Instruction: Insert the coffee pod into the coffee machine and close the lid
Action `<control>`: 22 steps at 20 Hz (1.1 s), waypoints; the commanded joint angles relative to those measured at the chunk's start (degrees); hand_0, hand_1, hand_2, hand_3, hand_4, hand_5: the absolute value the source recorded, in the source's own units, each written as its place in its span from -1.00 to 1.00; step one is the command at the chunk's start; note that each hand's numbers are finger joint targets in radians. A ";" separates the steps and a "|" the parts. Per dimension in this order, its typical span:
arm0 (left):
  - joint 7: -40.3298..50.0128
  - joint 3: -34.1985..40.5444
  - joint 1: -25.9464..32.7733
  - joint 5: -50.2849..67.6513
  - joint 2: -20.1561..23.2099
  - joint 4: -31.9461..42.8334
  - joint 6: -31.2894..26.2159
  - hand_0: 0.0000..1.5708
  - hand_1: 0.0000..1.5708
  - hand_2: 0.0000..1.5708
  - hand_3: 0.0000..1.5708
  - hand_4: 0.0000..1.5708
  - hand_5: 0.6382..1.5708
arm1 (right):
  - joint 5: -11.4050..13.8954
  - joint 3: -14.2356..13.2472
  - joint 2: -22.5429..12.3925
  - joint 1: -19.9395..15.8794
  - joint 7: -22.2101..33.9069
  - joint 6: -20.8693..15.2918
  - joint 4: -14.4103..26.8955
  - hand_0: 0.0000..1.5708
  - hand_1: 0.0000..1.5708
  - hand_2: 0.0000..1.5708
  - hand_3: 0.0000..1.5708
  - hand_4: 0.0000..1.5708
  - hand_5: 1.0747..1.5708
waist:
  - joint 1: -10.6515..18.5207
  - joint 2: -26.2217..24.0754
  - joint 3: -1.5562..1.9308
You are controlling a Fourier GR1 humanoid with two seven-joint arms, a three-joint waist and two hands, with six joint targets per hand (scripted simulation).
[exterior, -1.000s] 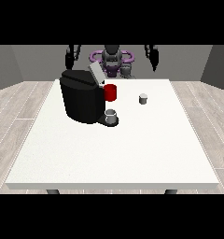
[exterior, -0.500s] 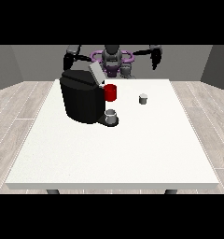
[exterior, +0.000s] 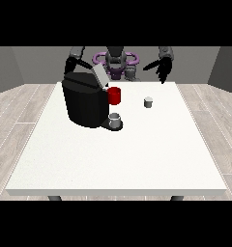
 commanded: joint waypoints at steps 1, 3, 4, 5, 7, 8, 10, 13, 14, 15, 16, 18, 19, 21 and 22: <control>2.35 3.84 -7.37 0.21 3.45 5.71 -3.16 -1.00 -1.00 -1.00 -1.00 -1.00 1.00 | -0.64 -0.12 0.08 -2.16 -1.68 0.72 0.93 -1.00 -1.00 -1.00 -1.00 -1.00 1.00 | -2.70 3.60 -0.01; 1.47 2.81 -8.51 -3.88 4.91 8.66 -1.87 -1.00 -1.00 -1.00 -1.00 -1.00 1.00 | -2.27 0.26 -0.10 -5.04 3.82 2.70 -1.77 -1.00 -1.00 -1.00 -1.00 -1.00 1.00 | -4.37 4.35 -0.03; 1.59 1.17 -7.34 -5.11 3.90 9.75 -2.01 -1.00 -1.00 -1.00 -1.00 -1.00 1.00 | -1.46 2.00 2.36 -2.49 1.60 0.34 -0.86 -1.00 -1.00 -1.00 -1.00 -1.00 1.00 | -4.24 4.20 -0.02; 1.55 2.27 -10.00 -5.18 4.85 11.60 -2.02 -1.00 -1.00 -1.00 -1.00 -1.00 1.00 | 0.77 1.58 0.66 -5.04 1.21 0.25 -0.28 -1.00 -1.00 -1.00 -1.00 -1.00 1.00 | -5.09 7.62 -0.03; 1.13 2.03 -11.51 -6.85 4.51 14.81 -2.50 -1.00 -1.00 -1.00 -1.00 -1.00 1.00 | 0.24 1.80 0.07 -4.11 2.11 1.81 0.12 -1.00 -1.00 -1.00 -1.00 -1.00 1.00 | -4.95 5.77 -0.03; 2.78 0.63 -11.63 -8.17 3.61 14.70 -2.29 -1.00 -1.00 -1.00 -1.00 -1.00 1.00 | 0.19 2.28 1.07 -2.51 1.63 1.44 1.10 -1.00 -1.00 -1.00 -1.00 -1.00 1.00 | -5.33 5.17 -0.02; -0.65 2.70 -14.08 -7.67 6.83 19.01 -4.99 -1.00 -1.00 -1.00 -1.00 -1.00 1.00 | 2.20 2.83 2.38 -6.02 4.30 -1.46 0.77 -1.00 -1.00 -1.00 -1.00 -1.00 1.00 | -4.32 7.73 -0.04; -1.10 1.60 -16.27 -10.81 4.68 22.73 -3.53 -1.00 -1.00 -1.00 -1.00 -1.00 1.00 | -0.71 2.40 2.41 -6.67 2.60 -1.07 3.43 -1.00 -1.00 -1.00 -1.00 -1.00 1.00 | -4.07 7.93 -0.02; -0.31 -0.91 -15.29 -13.51 2.45 22.34 -0.87 -1.00 -1.00 -1.00 -1.00 -1.00 1.00 | -0.81 1.19 2.37 -9.19 6.04 0.13 3.07 -1.00 -1.00 -1.00 -1.00 -1.00 1.00 | -3.84 7.82 -0.03; -3.15 0.65 -15.36 -13.76 4.61 24.12 -0.94 -1.00 -1.00 -1.00 -1.00 -1.00 1.00 | -1.33 0.16 1.75 -7.14 0.44 0.38 5.05 -1.00 -1.00 -1.00 -1.00 -1.00 1.00 | -3.67 9.24 -0.02; -1.48 0.35 -17.63 -14.68 1.91 25.41 1.36 -1.00 -1.00 -1.00 -1.00 -1.00 1.00 | -1.24 -0.07 1.32 -9.57 0.98 0.74 5.71 -1.00 -1.00 -1.00 -1.00 -1.00 1.00 | -4.28 10.37 -0.02; -1.19 -0.73 -18.15 -17.23 0.84 26.13 2.61 -1.00 -1.00 -0.46 -1.00 -1.00 1.00 | 0.53 2.38 2.43 -7.92 0.77 -1.93 8.07 -1.00 -1.00 -1.00 -1.00 -1.00 1.00 | -3.01 7.92 -0.02; -2.88 -1.39 -17.28 -18.47 -0.34 26.63 4.45 -0.67 -0.67 -0.25 -0.69 -1.00 1.00 | 0.38 0.70 2.17 -8.78 0.35 -1.05 9.23 -1.00 -1.00 -1.00 -1.00 -1.00 1.00 | -2.37 7.89 -0.02; -2.35 -1.00 -20.86 -19.79 -1.18 28.39 6.33 -0.03 -0.03 0.12 -0.21 -1.00 1.00 | 0.74 1.41 2.07 -12.07 3.31 -0.48 8.30 -1.00 -1.00 -1.00 -1.00 -1.00 1.00 | -3.50 8.83 -0.03; -5.84 -0.61 -19.49 -20.01 -0.17 30.01 5.41 0.20 0.20 0.23 -0.15 -1.00 1.00 | 0.87 1.28 2.45 -10.31 2.24 -2.26 10.47 -1.00 -1.00 -1.00 -1.00 -1.00 1.00 | -1.86 7.91 -0.02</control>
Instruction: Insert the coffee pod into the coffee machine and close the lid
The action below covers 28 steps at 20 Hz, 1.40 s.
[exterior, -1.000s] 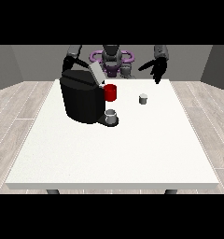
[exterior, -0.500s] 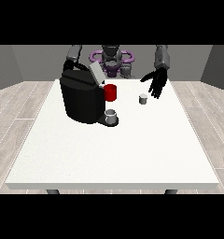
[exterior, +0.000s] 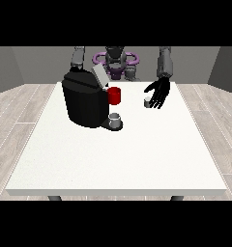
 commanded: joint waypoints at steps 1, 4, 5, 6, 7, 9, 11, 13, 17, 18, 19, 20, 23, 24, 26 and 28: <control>-2.97 -0.79 -1.13 -5.37 -0.80 4.19 6.19 0.20 0.20 0.21 -0.12 -0.90 1.00 | 0.37 0.03 0.36 -1.72 -0.47 -0.57 1.76 -1.00 -1.00 -1.00 -1.00 -1.00 1.00 | 0.22 1.54 0.00; -2.80 -1.66 -3.35 -7.67 -1.05 4.97 7.38 0.36 0.36 0.41 0.16 -0.43 1.00 | -0.15 -0.08 -1.94 -0.64 -0.49 2.51 1.37 -1.00 -1.00 -1.00 -1.00 -1.00 1.00 | -2.17 0.06 0.00; -4.22 -1.28 -5.01 -8.39 0.45 6.63 6.54 0.36 0.36 0.44 0.18 -0.41 1.00 | -0.09 -0.01 0.12 -3.10 1.62 0.67 1.70 -1.00 -1.00 -1.00 -1.00 -1.00 1.00 | -1.16 0.92 0.00; -6.88 -1.97 -1.13 -9.88 0.43 8.06 9.34 0.32 0.32 0.41 0.16 -0.41 1.00 | -0.72 0.08 -0.55 0.00 0.44 1.81 0.53 -1.00 -1.00 -1.00 -1.00 -1.00 1.00 | -1.32 0.05 -0.01; -3.75 -4.73 -3.07 -12.41 -1.11 6.58 9.13 0.20 0.20 0.32 0.11 -0.45 1.00 | -0.31 -1.13 -0.26 -3.88 -0.96 0.34 3.37 -1.00 -1.00 -1.00 -1.00 -1.00 1.00 | -0.37 2.04 0.01; -4.53 -4.54 -2.12 -13.88 0.25 9.71 9.31 0.04 0.04 0.22 0.02 -0.53 1.00 | -1.30 -0.22 0.00 -1.64 -1.42 1.97 1.90 -1.00 -1.00 -1.00 -1.00 -1.00 1.00 | -1.62 0.97 0.00; -1.99 -5.85 -5.63 -15.65 -0.31 9.90 7.08 0.05 0.05 0.27 0.09 -0.57 1.00 | -1.25 -0.04 0.18 -2.83 -2.02 2.47 3.87 -1.00 -1.00 -1.00 -1.00 -1.00 1.00 | -2.21 1.36 0.02; -2.73 -5.41 -5.26 -16.92 -0.16 13.54 8.44 0.16 0.16 0.32 0.13 -0.57 1.00 | -0.70 2.18 0.34 -1.00 -1.10 1.05 1.96 -1.00 -1.00 -1.00 -1.00 -1.00 1.00 | -3.41 1.35 -0.01; -0.80 -6.83 -7.64 -19.22 0.39 13.24 3.17 0.00 0.00 0.22 0.08 -0.50 1.00 | -1.55 -1.11 0.35 -3.10 -3.74 0.15 8.01 -1.00 -1.00 -1.00 -1.00 -1.00 1.00 | -0.33 0.74 0.03; -4.99 -5.33 -6.24 -18.73 2.71 16.64 4.11 -0.07 -0.07 0.22 0.08 -0.50 1.00 | -1.11 0.95 0.35 0.03 -0.65 1.74 3.46 -1.00 -1.00 -1.00 -1.00 -1.00 1.00 | -2.66 -0.38 0.00; -3.76 -5.72 -7.06 -19.55 -0.29 16.97 5.28 -0.03 -0.03 0.25 0.09 -0.49 1.00 | -1.69 1.42 0.36 0.50 -1.19 1.38 4.33 -1.00 -1.00 -1.00 -1.00 -1.00 1.00 | -2.75 -0.51 0.00; -3.61 -5.50 -7.03 -19.60 -0.07 15.53 5.30 0.01 0.01 0.25 0.10 -0.49 1.00 | -4.25 -3.86 -2.52 -1.72 -6.45 3.69 8.00 -1.00 -1.00 -1.00 -1.00 -1.00 1.00 | -1.04 0.97 0.02; -3.41 -7.40 -6.72 -20.90 -2.22 13.79 2.74 0.32 0.32 0.43 0.28 -0.50 1.00 | 1.19 -2.32 -0.48 -1.48 -2.19 -2.97 11.01 -1.00 -1.00 -1.00 -1.00 -1.00 1.00 | 1.90 -3.16 0.02; -2.77 -5.97 -8.46 -21.28 -3.69 16.98 6.29 0.43 0.43 0.53 0.39 -0.50 1.00 | 2.69 -0.03 -0.36 -2.24 -0.38 -2.50 8.27 -1.00 -1.00 -1.00 -1.00 -1.00 1.00 | -0.84 -0.78 0.00; -5.99 -3.91 -9.88 -19.50 -1.06 16.39 2.87 0.51 0.51 0.64 0.55 -0.36 1.00 | 1.26 -1.28 -1.26 0.30 -2.99 -1.18 9.62 -1.00 -1.00 -1.00 -1.00 -1.00 1.00 | -0.59 -2.45 0.01; -8.11 -3.16 -8.96 -16.90 -3.84 15.77 2.82 0.74 0.74 0.74 0.65 -0.39 1.00 | 2.90 2.10 0.32 -0.35 0.41 -5.58 7.88 -1.00 -1.00 -1.00 -1.00 -1.00 1.00 | 0.73 -4.34 -0.01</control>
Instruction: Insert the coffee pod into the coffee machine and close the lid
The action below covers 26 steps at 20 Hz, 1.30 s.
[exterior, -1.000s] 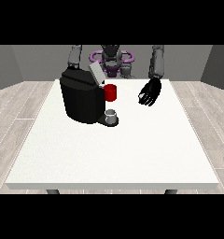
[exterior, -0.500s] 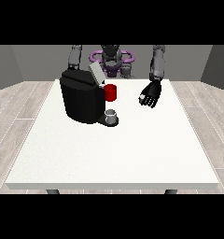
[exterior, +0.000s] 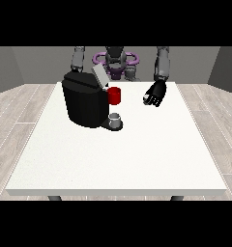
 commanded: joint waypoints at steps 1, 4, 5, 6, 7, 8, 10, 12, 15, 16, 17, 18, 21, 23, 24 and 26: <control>-4.92 3.64 -1.16 3.94 0.23 -0.28 -1.34 0.81 0.81 0.78 0.70 -0.37 1.00 | 0.22 -0.61 -1.97 1.56 -0.95 0.99 0.64 -1.00 -1.00 -1.00 -1.00 -1.00 1.00 | 0.05 -0.87 -0.09; -0.17 3.49 -3.19 4.22 -3.40 -1.01 -5.24 0.84 0.84 0.83 0.73 -0.34 1.00 | -0.43 -0.79 -0.93 2.57 -1.33 0.98 2.45 -1.00 -1.00 -1.00 -1.00 -1.00 1.00 | -0.25 -3.36 -0.07; -1.60 2.92 -4.14 3.82 -2.11 -3.16 -6.88 0.84 0.84 0.82 0.72 -0.33 1.00 | -0.40 -4.01 -1.82 -1.82 -3.71 -1.46 6.60 -1.00 -1.00 -1.00 -1.00 -1.00 1.00 | 3.43 -1.82 -0.06; -0.54 1.30 -0.82 3.30 -4.71 -3.66 -8.03 0.81 0.81 0.80 0.70 -0.34 1.00 | 0.44 -1.65 -0.86 2.30 -0.30 -0.81 5.42 -1.00 -1.00 -1.00 -1.00 -1.00 1.00 | 2.99 -6.59 -0.07; 0.67 1.94 -3.47 3.59 -3.75 -3.70 -10.97 0.80 0.80 0.78 0.67 -0.34 1.00 | 1.62 -1.35 -0.47 0.64 -0.25 -2.21 6.04 -1.00 -1.00 -1.00 -1.00 -1.00 1.00 | 2.95 -6.03 -0.07; 2.35 1.46 -5.03 3.47 -4.36 -5.56 -12.60 0.79 0.79 0.78 0.68 -0.36 1.00 | -0.41 -3.17 -1.41 0.25 -3.23 -0.56 8.11 -1.00 -1.00 -1.00 -1.00 -1.00 1.00 | 3.63 -6.31 -0.05; 1.22 3.15 -7.10 4.19 -3.23 -4.63 -13.58 0.75 0.75 0.76 0.69 -0.36 1.00 | -1.12 -3.71 -2.92 -2.56 -0.43 1.20 6.20 -1.00 -1.00 -1.00 -1.00 -1.00 1.00 | 2.04 -4.83 -0.07; 2.56 3.35 -8.24 4.77 -3.22 -6.08 -16.44 0.81 0.81 0.78 0.70 -0.32 1.00 | -2.21 -3.52 -3.17 0.60 -3.57 3.34 7.16 -1.00 -1.00 -1.00 -1.00 -1.00 1.00 | 1.68 -6.88 -0.06; 4.00 4.18 -12.12 4.95 -3.74 -6.58 -18.01 0.81 0.81 0.79 0.71 -0.29 1.00 | -0.35 -2.37 -0.62 -1.55 -1.96 -0.27 7.22 -1.00 -1.00 -1.00 -1.00 -1.00 1.00 | 0.80 -5.68 -0.07; 4.27 5.94 -11.95 5.31 -1.64 -4.66 -17.82 0.81 0.81 0.79 0.71 -0.29 1.00 | -1.62 -1.27 -1.79 0.90 -1.17 3.68 3.59 -1.00 -1.00 -1.00 -1.00 -1.00 1.00 | -2.28 -7.23 -0.08; 3.85 6.26 -13.25 5.94 -1.15 -4.89 -20.19 0.81 0.81 0.79 0.71 -0.29 1.00 | -1.66 -1.41 -0.63 -0.97 -1.20 2.37 3.41 -1.00 -1.00 -1.00 -1.00 -1.00 1.00 | -1.38 -6.82 -0.07; 5.84 5.50 -12.66 4.40 -3.55 -6.82 -17.46 0.81 0.81 0.79 0.71 -0.29 1.00 | -1.42 -2.40 -0.81 -0.28 -4.95 1.27 6.27 -1.00 -1.00 -1.00 -1.00 -1.00 1.00 | 0.03 -5.43 -0.06; 4.06 6.46 -16.23 5.32 -0.98 -6.16 -20.57 0.69 0.69 0.72 0.68 -0.25 1.00 | -1.63 -0.53 0.41 -0.54 -2.27 2.45 3.00 -1.00 -1.00 -1.00 -1.00 -1.00 1.00 | -2.51 -6.58 -0.07; 5.33 9.15 -17.27 7.01 -0.44 -5.35 -21.45 0.80 0.80 0.81 0.75 -0.32 1.00 | -0.41 0.32 -0.26 2.02 -3.81 2.24 2.01 -1.00 -1.00 -1.00 -1.00 -1.00 1.00 | -3.72 -6.63 -0.07; 6.50 10.83 -20.08 8.45 -0.61 -4.03 -22.67 0.76 0.76 0.78 0.75 -0.33 1.00 | -1.00 1.84 0.78 -1.56 0.60 0.36 0.10 -1.00 -1.00 -1.00 -1.00 -1.00 1.00 | -4.50 -6.04 -0.08; 10.73 12.07 -24.43 9.22 -0.88 -4.63 -24.48 0.22 0.22 0.48 0.73 -0.34 1.00 | -0.95 -0.97 -0.42 -2.77 -1.48 0.87 1.84 -1.00 -1.00 -1.00 -1.00 -1.00 1.00 | -4.83 -5.62 -0.06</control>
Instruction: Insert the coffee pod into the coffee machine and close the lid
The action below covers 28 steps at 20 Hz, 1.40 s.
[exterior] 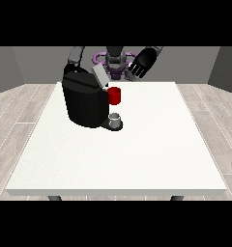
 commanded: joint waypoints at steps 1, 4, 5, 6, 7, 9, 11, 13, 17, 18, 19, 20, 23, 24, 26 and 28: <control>4.64 3.73 -6.82 2.16 0.79 0.95 -2.74 0.55 0.55 0.61 0.64 -0.35 1.00 | -0.16 -0.43 0.37 -2.28 1.54 -0.75 -1.09 -1.00 -1.00 -1.00 -1.00 -1.00 1.00 | -2.15 1.06 0.01; 4.79 5.36 -8.29 2.23 2.08 2.42 -1.20 0.52 0.52 0.58 0.60 -0.38 1.00 | -2.69 -2.09 -2.92 -4.80 2.84 3.49 -3.34 -1.00 -1.00 -1.00 -1.00 -1.00 1.00 | -4.41 4.08 0.00; 7.49 5.36 -11.81 2.90 1.65 2.13 -4.29 0.61 0.61 0.65 0.62 -0.38 1.00 | -0.66 -1.06 -2.26 -4.72 3.51 1.74 -1.88 -1.00 -1.00 -1.00 -1.00 -1.00 1.00 | -4.23 2.69 0.01; 4.88 4.14 -8.29 1.44 0.63 1.54 -0.46 0.60 0.60 0.64 0.61 -0.38 1.00 | -0.61 -1.28 -2.43 -2.81 -0.08 1.47 -2.52 -1.00 -1.00 -1.00 -1.00 -1.00 1.00 | -3.80 4.38 0.01; 2.18 5.65 -10.92 2.12 4.63 2.49 -2.06 0.55 0.55 0.61 0.60 -0.40 1.00 | -0.74 -1.85 -3.24 -6.11 0.73 1.54 -3.77 -1.00 -1.00 -1.00 -1.00 -0.95 1.00 | -4.78 7.69 0.00; 3.14 4.76 -11.93 0.48 5.48 2.53 -1.66 0.47 0.47 0.59 0.61 -0.38 1.00 | -1.43 -2.13 -2.54 -5.11 -0.65 1.37 -3.81 -1.00 -1.00 -1.00 -1.00 -0.66 1.00 | -5.53 8.15 0.01; 4.41 5.43 -13.75 0.43 5.91 3.96 -1.91 0.56 0.56 0.63 0.59 -0.39 1.00 | -0.49 -0.35 -1.09 -5.60 1.15 0.85 -4.96 -1.00 -1.00 -1.00 -1.00 -0.77 1.00 | -6.84 8.91 0.01; 5.52 5.06 -13.23 0.47 3.16 3.80 -0.65 0.56 0.56 0.64 0.58 -0.39 1.00 | -0.27 -0.85 -0.90 -5.96 3.86 -0.25 -4.72 -1.00 -1.00 -1.00 -1.00 -1.00 1.00 | -6.12 7.68 0.00; 4.28 6.02 -16.73 0.68 4.96 4.53 -0.92 0.64 0.64 0.68 0.61 -0.39 1.00 | 0.40 -1.50 -0.74 -9.27 1.99 -1.95 -4.66 -1.00 -1.00 -1.00 -1.00 -0.92 1.00 | -6.24 12.16 0.01; 3.06 5.57 -16.57 0.69 5.55 4.47 -2.39 0.60 0.60 0.65 0.58 -0.37 1.00 | 0.27 -1.90 -1.05 -8.72 1.96 -1.89 -4.11 -1.00 -1.00 -1.00 -1.00 -0.81 1.00 | -5.60 11.70 0.01; 2.81 6.25 -16.91 0.62 6.06 3.98 -0.43 0.56 0.56 0.64 0.58 -0.38 1.00 | -2.14 -3.73 -4.02 -8.16 -0.95 1.93 -3.69 -1.00 -1.00 -1.00 -1.00 -0.85 1.00 | -7.27 14.03 0.03; 1.19 5.55 -13.89 0.51 5.31 4.93 -0.79 0.52 0.52 0.64 0.59 -0.38 1.00 | -1.05 -3.10 -3.04 -8.10 1.94 0.17 -4.65 -1.00 -1.00 -1.00 -1.00 -0.87 1.00 | -5.71 12.17 0.00; 2.90 5.09 -16.11 -0.70 4.89 5.62 0.23 0.51 0.51 0.60 0.55 -0.41 1.00 | -0.51 -2.46 -2.64 -9.15 2.01 -0.06 -4.91 -1.00 -1.00 -1.00 -1.00 -1.00 1.00 | -7.13 13.26 0.01; 2.55 5.93 -17.00 -0.07 6.74 7.04 -2.10 0.50 0.50 0.58 0.55 -0.41 1.00 | -1.41 -2.66 -4.52 -10.36 6.07 2.56 -6.19 -1.00 -1.00 -1.00 -1.00 -1.00 1.00 | -8.09 12.30 0.00; 1.08 5.76 -16.22 -0.58 6.84 6.63 -0.28 0.52 0.52 0.60 0.56 -0.41 1.00 | -1.11 -3.43 -3.32 -10.60 4.07 0.06 -5.63 -1.00 -1.00 -1.00 -1.00 -0.76 1.00 | -6.59 14.11 0.01; 3.91 5.43 -16.86 -0.61 3.94 6.43 0.30 0.60 0.60 0.65 0.57 -0.45 1.00 | -1.18 -3.48 -3.35 -9.67 2.06 0.47 -4.07 -1.00 -1.00 -1.00 -1.00 -0.81 1.00 | -6.70 13.13 0.02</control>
